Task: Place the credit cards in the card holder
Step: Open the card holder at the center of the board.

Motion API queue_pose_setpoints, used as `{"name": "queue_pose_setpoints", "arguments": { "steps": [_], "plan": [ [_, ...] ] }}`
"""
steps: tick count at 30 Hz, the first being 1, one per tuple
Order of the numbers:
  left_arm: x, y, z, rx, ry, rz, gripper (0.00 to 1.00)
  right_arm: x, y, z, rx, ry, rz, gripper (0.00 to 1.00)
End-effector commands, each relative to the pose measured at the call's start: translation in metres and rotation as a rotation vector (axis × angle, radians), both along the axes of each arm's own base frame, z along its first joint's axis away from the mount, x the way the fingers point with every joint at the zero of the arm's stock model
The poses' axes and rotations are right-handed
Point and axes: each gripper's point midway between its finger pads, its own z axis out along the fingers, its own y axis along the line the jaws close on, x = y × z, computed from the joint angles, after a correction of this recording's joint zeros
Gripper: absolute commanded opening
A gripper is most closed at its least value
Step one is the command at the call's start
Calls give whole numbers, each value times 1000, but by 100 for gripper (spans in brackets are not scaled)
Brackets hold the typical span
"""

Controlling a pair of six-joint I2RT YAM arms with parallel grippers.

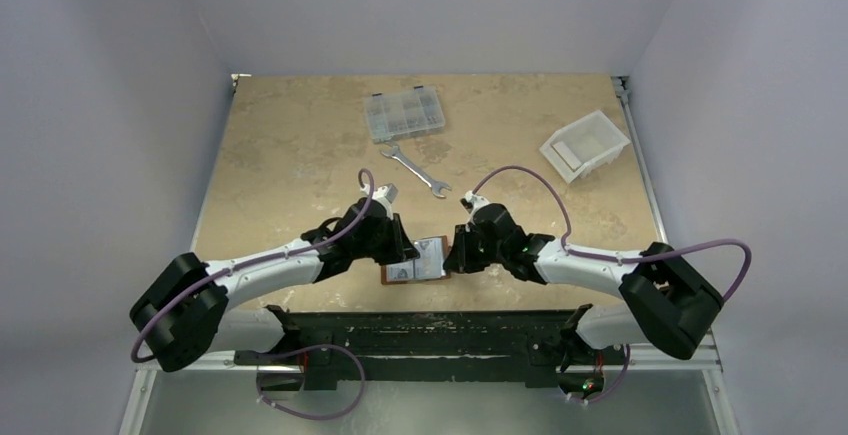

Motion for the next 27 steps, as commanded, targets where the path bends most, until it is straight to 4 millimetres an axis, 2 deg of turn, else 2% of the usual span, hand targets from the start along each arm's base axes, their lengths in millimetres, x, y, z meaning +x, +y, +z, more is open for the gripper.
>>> {"name": "queue_pose_setpoints", "arguments": {
  "steps": [1, 7, 13, 15, 20, 27],
  "plan": [
    [7, -14, 4, -72, -38, -16, 6, 5, 4, 7, 37, -27, 12, 12],
    [3, -12, -19, -38, -3, -23, 0, 5, 5, 1, 24, -19, 29, 7],
    [1, -6, -39, -3, 20, -8, 0, 5, 10, -5, 16, -8, 57, 7],
    [1, 0, -48, 28, 32, 13, 0, 6, 10, -7, 11, -6, 56, 8],
    [-5, 16, -68, 78, 62, 56, 0, 14, 4, -9, -38, -28, 23, 19],
    [-13, 21, -79, 87, 86, 58, 0, 19, 8, -7, -41, -23, 21, 22]
  ]
}}
